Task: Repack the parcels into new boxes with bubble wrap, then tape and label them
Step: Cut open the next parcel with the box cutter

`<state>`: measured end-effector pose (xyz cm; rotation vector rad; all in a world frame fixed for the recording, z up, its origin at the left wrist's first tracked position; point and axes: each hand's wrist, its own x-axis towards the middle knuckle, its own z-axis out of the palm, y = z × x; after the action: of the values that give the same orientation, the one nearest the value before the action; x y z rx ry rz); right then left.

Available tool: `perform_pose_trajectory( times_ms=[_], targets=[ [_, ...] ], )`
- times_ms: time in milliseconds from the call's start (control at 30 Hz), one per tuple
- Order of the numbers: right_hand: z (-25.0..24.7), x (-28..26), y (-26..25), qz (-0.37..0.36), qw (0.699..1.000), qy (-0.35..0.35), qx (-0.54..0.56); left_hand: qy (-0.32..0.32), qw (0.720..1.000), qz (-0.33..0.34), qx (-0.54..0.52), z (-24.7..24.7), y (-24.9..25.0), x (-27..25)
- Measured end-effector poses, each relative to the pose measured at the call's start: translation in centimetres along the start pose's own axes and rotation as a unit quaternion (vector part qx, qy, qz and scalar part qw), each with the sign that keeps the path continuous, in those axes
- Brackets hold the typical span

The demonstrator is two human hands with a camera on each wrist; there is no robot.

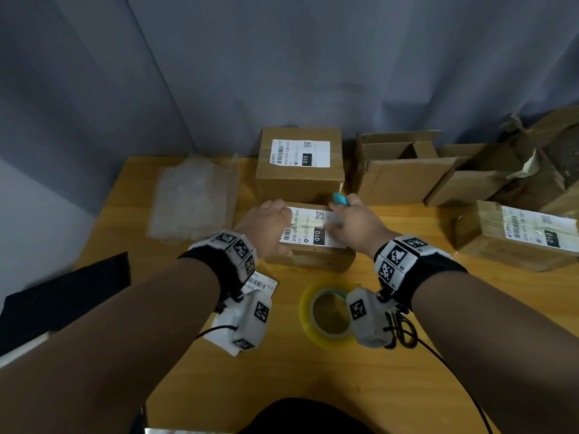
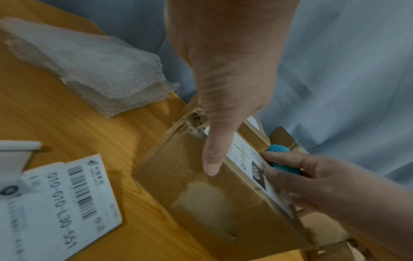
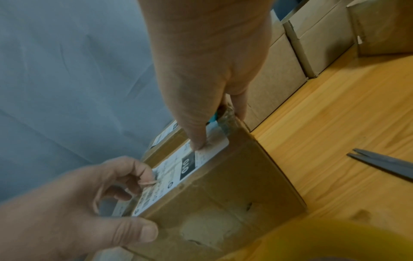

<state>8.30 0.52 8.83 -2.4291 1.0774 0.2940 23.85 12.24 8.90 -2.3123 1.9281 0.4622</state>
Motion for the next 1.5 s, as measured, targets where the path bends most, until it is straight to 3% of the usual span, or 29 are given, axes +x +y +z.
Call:
perform_pose_trajectory(
  times_ms=[267,467,700,833,1067,1233,1500],
  targets=[
    [-0.4,0.5,0.5,-0.008,1.0,-0.013,0.022,-0.102,0.993,-0.038,0.042,-1.4,0.7,1.9],
    [-1.5,1.2,0.0,0.015,0.999,-0.046,0.023,-0.143,0.989,0.0,0.049,-2.5,0.8,2.3],
    [-1.7,0.8,-0.1,-0.009,0.998,-0.057,-0.006,-0.113,0.992,0.038,0.031,-2.5,0.5,1.5],
    [-1.7,0.6,-0.1,-0.018,0.998,-0.055,-0.005,-0.099,0.995,0.024,0.012,-2.0,0.1,0.9],
    [-1.7,0.1,-0.2,-0.012,0.998,-0.059,-0.002,-0.14,0.99,-0.021,0.015,-2.3,0.2,1.4],
    [-1.8,0.2,0.0,-0.013,0.998,-0.061,0.003,-0.093,0.993,-0.002,-0.069,-2.6,-0.9,0.9],
    [-2.5,0.1,0.2,-0.009,0.994,-0.082,-0.067,-0.027,0.998,0.033,-0.043,-2.8,0.1,0.8]
  ],
)
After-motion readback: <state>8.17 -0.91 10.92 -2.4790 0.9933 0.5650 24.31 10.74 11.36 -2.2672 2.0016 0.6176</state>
